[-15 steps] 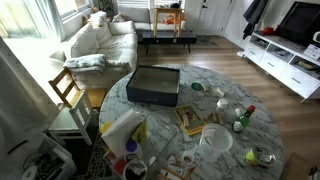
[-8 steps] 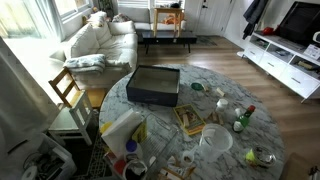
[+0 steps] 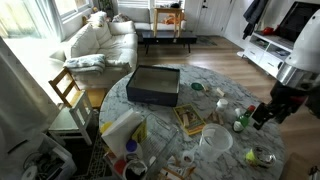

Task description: Pour the contents of the plastic cup onto the table, put the green bottle in the plastic cup and then put the plastic cup in the clear case

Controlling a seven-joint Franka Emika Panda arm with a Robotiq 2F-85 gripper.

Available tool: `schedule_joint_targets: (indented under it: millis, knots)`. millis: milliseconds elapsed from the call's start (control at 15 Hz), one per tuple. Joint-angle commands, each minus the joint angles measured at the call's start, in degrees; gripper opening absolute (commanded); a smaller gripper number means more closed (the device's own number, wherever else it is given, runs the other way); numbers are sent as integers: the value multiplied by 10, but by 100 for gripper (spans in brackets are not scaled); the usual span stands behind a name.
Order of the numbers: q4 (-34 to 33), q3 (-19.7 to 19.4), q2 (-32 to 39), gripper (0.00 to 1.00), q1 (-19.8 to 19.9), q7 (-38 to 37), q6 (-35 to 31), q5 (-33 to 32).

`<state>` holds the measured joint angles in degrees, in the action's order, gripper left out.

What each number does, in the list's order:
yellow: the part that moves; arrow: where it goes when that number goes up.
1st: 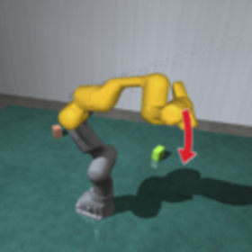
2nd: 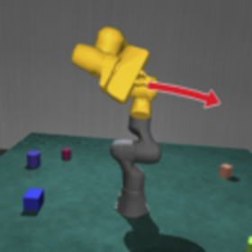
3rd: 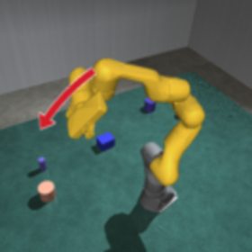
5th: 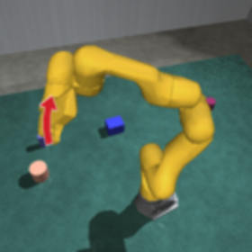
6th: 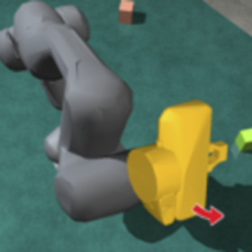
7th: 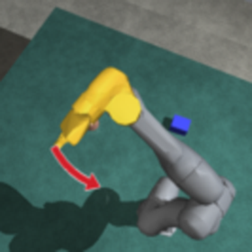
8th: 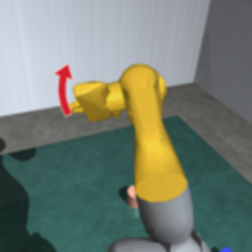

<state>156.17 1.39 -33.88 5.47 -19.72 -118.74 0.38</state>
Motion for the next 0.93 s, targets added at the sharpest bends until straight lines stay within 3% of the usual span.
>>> schedule_joint_targets:
  millis: [0, 67, 533, 867]
  knots:
    - [9, 13, 73, 100, 2, -68, -142, 56]
    - [14, 9, 33, 100, 4, -34, -89, 30]
    - [18, 4, 87, 100, 4, -57, -168, 60]
    - [9, -38, 118, 100, -33, 32, -183, 159]
